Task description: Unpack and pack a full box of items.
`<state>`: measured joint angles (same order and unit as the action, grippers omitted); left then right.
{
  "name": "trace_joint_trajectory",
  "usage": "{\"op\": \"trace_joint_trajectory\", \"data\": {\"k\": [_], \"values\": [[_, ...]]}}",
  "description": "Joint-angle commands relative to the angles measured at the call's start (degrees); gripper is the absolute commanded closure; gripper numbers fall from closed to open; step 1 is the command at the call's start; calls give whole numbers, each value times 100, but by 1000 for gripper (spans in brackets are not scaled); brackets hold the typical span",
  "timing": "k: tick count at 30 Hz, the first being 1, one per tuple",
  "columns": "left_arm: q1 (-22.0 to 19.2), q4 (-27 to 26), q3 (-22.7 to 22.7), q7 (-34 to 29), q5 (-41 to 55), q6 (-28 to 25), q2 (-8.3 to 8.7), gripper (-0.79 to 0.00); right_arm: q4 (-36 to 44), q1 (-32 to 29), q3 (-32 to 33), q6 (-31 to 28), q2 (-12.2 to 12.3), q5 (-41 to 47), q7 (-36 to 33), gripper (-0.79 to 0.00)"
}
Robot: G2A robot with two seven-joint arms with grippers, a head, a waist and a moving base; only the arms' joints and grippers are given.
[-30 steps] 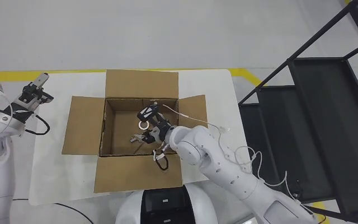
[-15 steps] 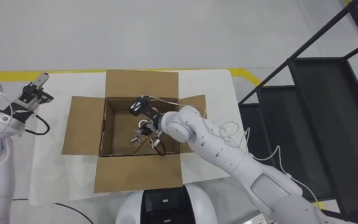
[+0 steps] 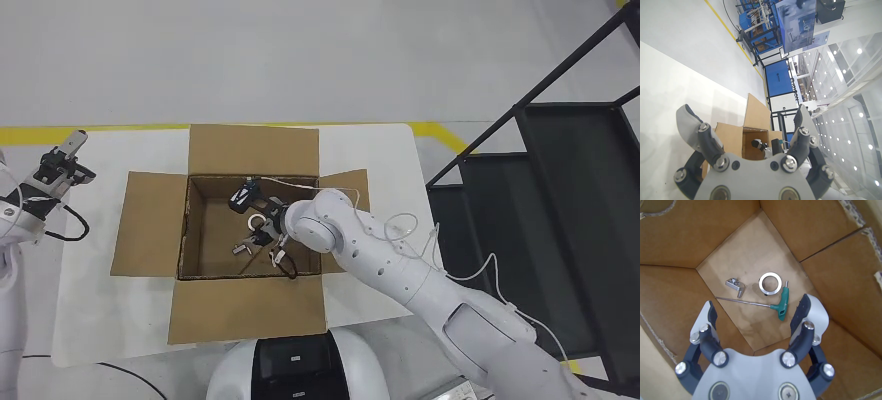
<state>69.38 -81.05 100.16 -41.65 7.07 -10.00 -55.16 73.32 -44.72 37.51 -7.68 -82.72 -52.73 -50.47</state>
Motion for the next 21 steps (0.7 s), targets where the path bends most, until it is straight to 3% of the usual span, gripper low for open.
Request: {"op": "trace_joint_trajectory", "data": {"k": [1, 8, 10, 12, 14, 21], "values": [[0, 0, 0, 0, 0, 0, 0, -785, -34, -19, 5, 20, 3, -40, 40, -785], [0, 0, 0, 0, 0, 0, 0, -785, -489, 265, -129, -7, -95, -300, -272, -785], [0, 0, 0, 0, 0, 0, 0, -785, -618, 325, -171, 22, -137, -307, -332, -659], [0, 0, 0, 0, 0, 0, 0, -785, -785, 370, -176, 29, -173, -253, -327, -409], [0, 0, 0, 0, 0, 0, 0, -785, -937, 408, -195, -5, -219, -157, -287, -345], [0, 0, 0, 0, 0, 0, 0, -785, -1586, 631, -436, -23, -427, -215, -136, -391]]}}
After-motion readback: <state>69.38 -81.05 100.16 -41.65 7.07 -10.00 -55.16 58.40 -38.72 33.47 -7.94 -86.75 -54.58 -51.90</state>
